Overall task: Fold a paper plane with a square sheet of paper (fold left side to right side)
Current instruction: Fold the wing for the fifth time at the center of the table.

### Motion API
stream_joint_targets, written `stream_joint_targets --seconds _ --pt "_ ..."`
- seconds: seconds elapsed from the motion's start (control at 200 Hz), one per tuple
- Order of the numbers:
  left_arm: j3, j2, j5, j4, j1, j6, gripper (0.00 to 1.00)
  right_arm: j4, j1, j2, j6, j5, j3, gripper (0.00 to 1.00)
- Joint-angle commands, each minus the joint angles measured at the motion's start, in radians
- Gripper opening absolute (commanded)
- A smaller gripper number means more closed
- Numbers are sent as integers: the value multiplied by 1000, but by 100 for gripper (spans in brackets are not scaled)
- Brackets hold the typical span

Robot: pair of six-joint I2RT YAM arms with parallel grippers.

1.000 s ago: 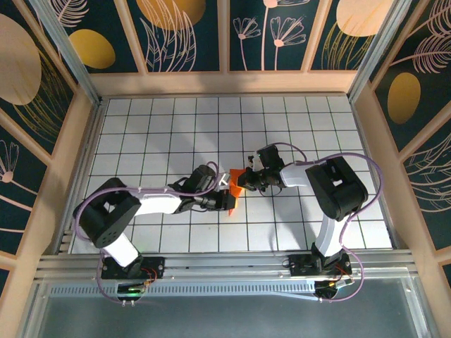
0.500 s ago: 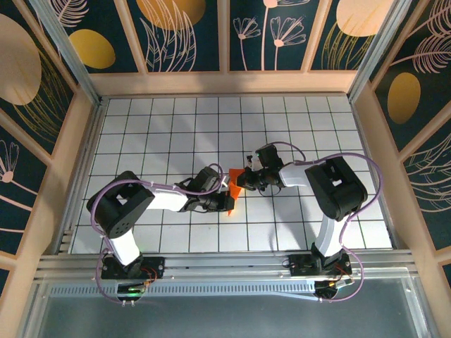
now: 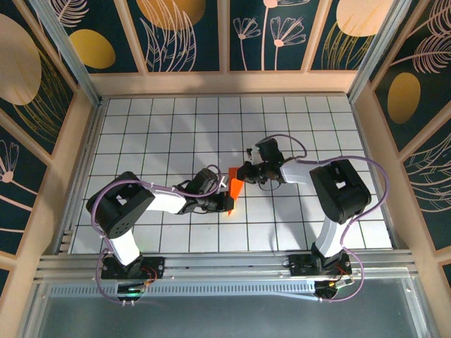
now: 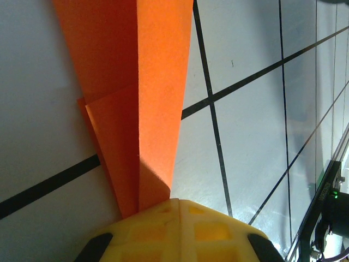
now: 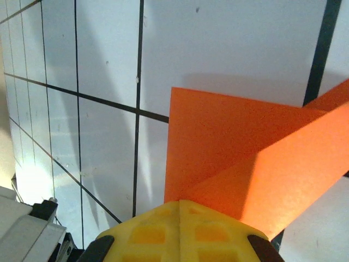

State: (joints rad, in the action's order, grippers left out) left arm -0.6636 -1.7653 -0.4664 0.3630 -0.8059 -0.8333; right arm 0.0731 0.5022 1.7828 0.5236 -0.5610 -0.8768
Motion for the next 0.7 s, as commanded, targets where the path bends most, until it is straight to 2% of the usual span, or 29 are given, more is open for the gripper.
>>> stream_joint_targets --seconds 0.0,0.35,0.696 --pt "32 -7 26 -69 1 -6 0 13 -15 36 -19 23 -13 0" --pt "-47 32 -21 -26 1 -39 0 5 -36 98 4 33 13 0" --pt "-218 -91 10 -129 4 33 0 -1 -34 87 4 38 27 0"
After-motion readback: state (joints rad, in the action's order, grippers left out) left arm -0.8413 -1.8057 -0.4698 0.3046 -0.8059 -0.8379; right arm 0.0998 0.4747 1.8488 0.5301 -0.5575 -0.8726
